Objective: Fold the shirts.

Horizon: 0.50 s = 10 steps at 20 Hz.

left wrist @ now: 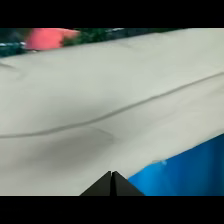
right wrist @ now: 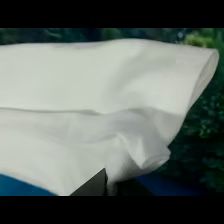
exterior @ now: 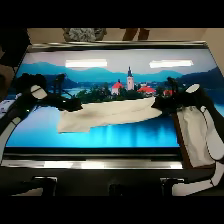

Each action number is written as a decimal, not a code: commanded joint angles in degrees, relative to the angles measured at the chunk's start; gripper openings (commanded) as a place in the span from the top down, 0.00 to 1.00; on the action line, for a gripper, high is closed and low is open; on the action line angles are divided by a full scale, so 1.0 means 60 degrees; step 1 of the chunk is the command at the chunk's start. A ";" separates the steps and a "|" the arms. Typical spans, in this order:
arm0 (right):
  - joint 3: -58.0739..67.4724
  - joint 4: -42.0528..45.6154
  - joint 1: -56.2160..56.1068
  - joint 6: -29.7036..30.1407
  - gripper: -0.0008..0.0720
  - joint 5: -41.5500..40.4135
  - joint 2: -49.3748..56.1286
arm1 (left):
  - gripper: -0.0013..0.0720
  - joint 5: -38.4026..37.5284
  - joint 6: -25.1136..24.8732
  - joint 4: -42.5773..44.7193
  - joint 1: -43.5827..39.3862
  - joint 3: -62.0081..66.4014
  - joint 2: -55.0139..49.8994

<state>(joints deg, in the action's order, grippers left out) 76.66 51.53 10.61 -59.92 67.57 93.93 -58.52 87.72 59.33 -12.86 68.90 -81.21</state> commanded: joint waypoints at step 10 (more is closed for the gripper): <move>0.0015 0.0390 -0.0036 -0.1038 0.91 0.3657 -0.6091 | 0.95 0.4521 -0.0302 -0.8320 -0.5246 0.1107 -0.3861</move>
<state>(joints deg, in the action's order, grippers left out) 76.71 53.19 10.44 -63.96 85.10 64.14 -36.45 88.12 22.26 -37.76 71.77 -98.76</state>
